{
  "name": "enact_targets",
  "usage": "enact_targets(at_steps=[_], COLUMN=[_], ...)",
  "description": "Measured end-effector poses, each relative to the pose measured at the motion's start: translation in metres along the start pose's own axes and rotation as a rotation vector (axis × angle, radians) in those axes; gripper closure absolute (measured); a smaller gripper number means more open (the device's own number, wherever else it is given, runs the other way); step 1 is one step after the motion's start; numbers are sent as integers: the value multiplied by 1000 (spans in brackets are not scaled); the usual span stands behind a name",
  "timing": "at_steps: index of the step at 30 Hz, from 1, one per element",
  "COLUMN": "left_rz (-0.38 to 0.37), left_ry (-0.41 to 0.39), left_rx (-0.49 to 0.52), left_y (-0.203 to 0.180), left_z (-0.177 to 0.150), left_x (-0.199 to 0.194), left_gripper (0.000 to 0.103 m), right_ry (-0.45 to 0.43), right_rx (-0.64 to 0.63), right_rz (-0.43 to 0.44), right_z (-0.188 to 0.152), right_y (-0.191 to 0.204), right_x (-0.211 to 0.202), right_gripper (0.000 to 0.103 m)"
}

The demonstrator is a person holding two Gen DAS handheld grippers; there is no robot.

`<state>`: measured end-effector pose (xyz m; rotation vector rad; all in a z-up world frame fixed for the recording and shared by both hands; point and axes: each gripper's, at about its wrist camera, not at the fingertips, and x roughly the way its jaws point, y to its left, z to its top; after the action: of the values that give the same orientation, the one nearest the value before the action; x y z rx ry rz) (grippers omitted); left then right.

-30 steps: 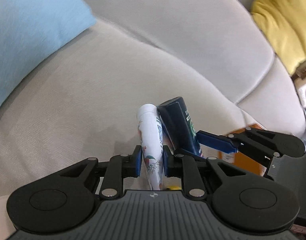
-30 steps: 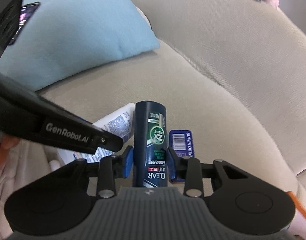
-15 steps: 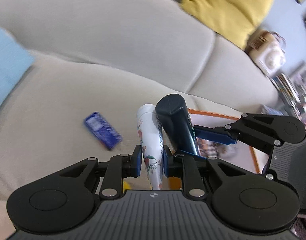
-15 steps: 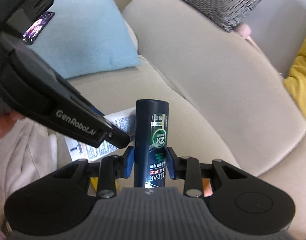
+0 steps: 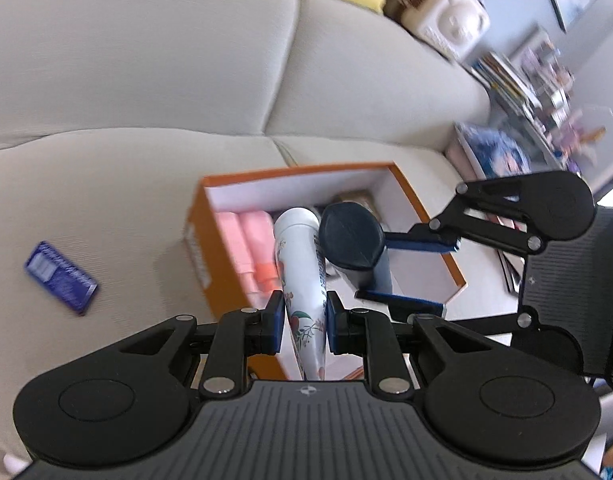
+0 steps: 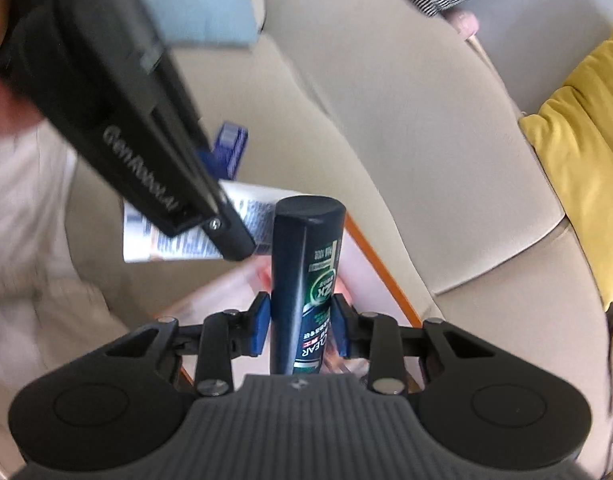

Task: Organize rigid objects
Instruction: 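Carry the shampoo bottle and tube over the orange box with both grippers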

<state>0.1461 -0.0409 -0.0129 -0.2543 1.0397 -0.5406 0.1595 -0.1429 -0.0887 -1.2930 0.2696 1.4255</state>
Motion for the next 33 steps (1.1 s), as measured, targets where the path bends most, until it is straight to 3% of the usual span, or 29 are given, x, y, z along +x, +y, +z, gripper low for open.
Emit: enact_targets(at_steps=[3, 11, 18, 23, 33], left_rz=[-12, -3, 4, 12, 3], left_ry=[34, 95, 94, 103, 124], left_rx=[40, 102, 101, 106, 113], left_y=[-5, 3, 12, 17, 23], left_z=[6, 22, 33, 38, 42], left_x=[16, 40, 53, 63, 72], left_gripper=[80, 80, 80, 80, 80], right_ry=[29, 41, 49, 29, -60], right_rx=[-69, -221, -483, -573, -783], right_rz=[2, 154, 262, 343, 336], right_z=[-17, -48, -43, -44, -42], right_y=[-4, -8, -2, 4, 35], right_x=[10, 49, 96, 116, 137], right_gripper=[70, 70, 70, 71, 72])
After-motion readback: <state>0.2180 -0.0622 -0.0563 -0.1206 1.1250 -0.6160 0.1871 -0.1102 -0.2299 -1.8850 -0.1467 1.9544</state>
